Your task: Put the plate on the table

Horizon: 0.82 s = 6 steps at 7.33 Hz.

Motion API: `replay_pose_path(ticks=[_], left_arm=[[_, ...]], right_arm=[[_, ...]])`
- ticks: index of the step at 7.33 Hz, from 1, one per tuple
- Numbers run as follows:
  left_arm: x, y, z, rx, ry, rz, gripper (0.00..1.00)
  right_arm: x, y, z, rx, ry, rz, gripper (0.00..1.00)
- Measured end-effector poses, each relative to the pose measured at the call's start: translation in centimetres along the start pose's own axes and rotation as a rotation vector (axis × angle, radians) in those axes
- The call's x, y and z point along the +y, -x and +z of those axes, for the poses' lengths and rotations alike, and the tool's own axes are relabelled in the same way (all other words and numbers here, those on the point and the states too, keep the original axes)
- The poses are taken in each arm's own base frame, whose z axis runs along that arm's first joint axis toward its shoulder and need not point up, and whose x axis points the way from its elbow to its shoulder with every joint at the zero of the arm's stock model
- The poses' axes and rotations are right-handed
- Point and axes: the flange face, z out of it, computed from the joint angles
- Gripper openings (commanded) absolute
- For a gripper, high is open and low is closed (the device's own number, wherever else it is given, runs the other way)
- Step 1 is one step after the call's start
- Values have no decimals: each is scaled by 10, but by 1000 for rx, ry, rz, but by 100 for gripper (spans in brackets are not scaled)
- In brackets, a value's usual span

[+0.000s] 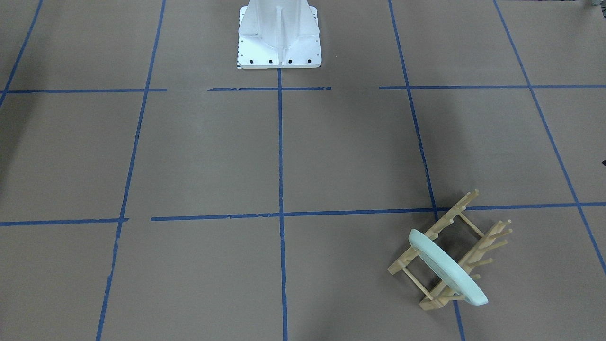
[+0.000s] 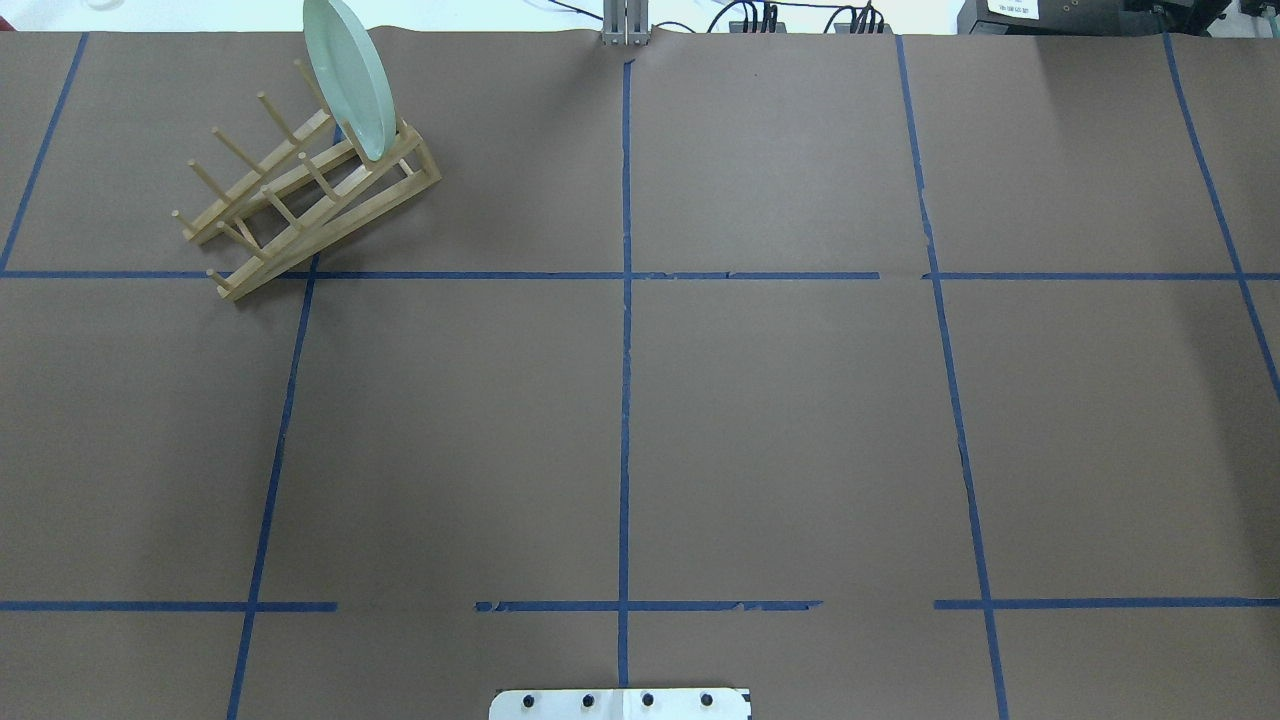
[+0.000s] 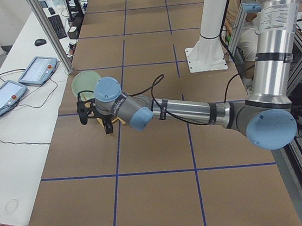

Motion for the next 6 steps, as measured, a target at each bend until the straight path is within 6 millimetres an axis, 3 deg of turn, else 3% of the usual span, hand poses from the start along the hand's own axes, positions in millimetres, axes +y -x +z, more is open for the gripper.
replay_pose_path(ticks=[1,4,6], left_arm=[[-3,-32,24,56,-22,-21,100],[-2,-100,78,252,-159,-138,100],[7,-136,101,355,-178,-190,100]], right_arm=[[0,0,0,0,0,0,100],[0,0,0,0,0,0,100],[0,0,0,0,0,0,100]])
